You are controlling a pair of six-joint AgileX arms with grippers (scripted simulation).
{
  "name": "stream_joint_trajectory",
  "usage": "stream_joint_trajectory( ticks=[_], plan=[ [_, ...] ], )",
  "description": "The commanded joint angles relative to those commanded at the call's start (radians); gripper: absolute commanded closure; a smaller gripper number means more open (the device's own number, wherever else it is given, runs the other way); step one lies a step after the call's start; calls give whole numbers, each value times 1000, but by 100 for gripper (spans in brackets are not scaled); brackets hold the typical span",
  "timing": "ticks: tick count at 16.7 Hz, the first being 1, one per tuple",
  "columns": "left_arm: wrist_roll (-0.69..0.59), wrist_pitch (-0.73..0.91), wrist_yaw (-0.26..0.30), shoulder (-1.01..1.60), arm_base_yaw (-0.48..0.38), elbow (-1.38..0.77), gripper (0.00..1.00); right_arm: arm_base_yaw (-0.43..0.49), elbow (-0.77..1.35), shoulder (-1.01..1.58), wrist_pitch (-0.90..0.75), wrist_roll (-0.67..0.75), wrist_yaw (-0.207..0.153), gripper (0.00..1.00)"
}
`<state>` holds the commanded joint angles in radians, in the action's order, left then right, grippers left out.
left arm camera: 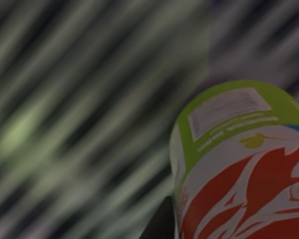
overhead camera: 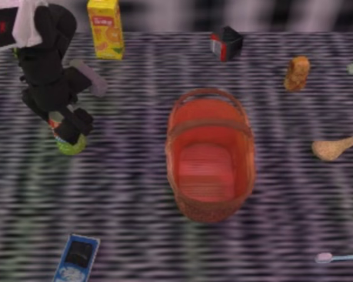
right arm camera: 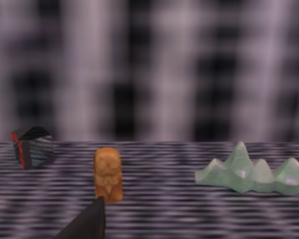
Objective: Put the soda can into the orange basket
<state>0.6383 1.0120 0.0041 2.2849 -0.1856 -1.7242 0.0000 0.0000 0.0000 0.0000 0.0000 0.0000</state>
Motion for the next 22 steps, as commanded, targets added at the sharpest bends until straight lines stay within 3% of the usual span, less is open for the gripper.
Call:
stream_joint_trajectory(
  ticks=[4,15,18,22],
  plan=[
    [0,0,0,0,0,0,98,0,0,0,0,0,0,0],
    [-2,-11,9,-3,-1,3,100,0,0,0,0,0,0,0],
    [-32,-107,88,-7,-14,23,100,0,0,0,0,0,0,0],
    [-121,-383,289,-20,-38,80,100,0,0,0,0,0,0,0]
  ],
)
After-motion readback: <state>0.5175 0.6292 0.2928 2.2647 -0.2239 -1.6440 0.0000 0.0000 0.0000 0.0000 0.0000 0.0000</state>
